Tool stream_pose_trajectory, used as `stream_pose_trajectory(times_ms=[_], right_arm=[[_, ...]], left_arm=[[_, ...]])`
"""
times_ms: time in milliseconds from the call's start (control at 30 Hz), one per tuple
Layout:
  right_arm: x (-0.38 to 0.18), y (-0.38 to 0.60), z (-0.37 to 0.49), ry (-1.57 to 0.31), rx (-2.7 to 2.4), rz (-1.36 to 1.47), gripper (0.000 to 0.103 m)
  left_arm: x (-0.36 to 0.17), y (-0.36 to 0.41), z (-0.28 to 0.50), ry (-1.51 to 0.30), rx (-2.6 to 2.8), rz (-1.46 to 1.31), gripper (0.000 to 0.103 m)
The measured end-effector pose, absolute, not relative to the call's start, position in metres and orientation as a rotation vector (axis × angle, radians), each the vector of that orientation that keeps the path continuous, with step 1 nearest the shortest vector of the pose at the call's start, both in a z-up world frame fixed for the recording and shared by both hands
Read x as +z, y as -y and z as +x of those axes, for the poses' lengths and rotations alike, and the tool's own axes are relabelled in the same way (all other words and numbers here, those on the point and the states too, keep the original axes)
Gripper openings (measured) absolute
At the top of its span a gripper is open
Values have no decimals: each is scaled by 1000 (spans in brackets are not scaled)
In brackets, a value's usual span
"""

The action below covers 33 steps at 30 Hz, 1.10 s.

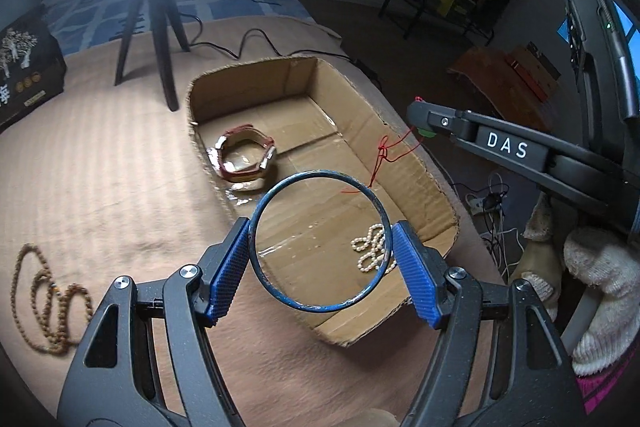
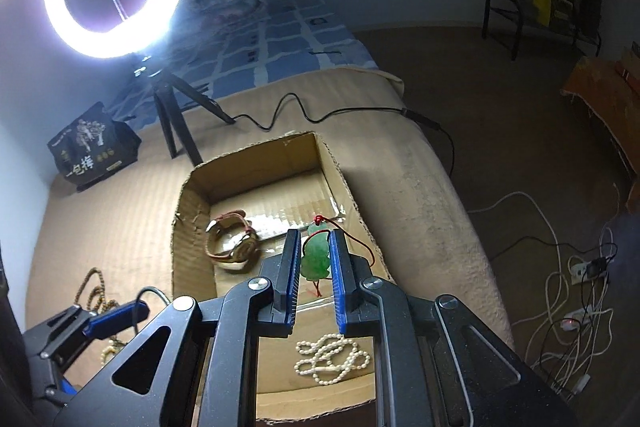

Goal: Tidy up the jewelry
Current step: 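Open the left tool to drop the bangle while the right tool drops the pendant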

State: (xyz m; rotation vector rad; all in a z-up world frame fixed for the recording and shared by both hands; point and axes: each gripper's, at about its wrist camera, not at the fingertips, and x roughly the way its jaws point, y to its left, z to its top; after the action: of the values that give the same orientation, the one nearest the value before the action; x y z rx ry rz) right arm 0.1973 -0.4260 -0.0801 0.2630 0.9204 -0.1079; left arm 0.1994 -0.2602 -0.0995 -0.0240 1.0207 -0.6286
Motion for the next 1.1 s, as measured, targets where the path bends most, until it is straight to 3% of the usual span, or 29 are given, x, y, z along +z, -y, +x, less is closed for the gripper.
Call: stream_pose_trajectory(times_ms=[333,400,467,500,1100], right_arm=[[-83,427,199,-928,-92,276,13],[-83,426,199,-931,-96,272,22],[-83,426,199,-927,-97,269,42],[-82,426,198,-923,-100,268,44],[-74,424,189,-909,-119,284,52]], left_arm=[[-104,277,200,-1023,-642,-4,73],[-104,278,200,-1032,-636,0,73],[-106,278,201,-1045,-626,5,73],[-106,278,202,-1050,-622,6,73],[-98,245,196,-1033,-577,16,73]])
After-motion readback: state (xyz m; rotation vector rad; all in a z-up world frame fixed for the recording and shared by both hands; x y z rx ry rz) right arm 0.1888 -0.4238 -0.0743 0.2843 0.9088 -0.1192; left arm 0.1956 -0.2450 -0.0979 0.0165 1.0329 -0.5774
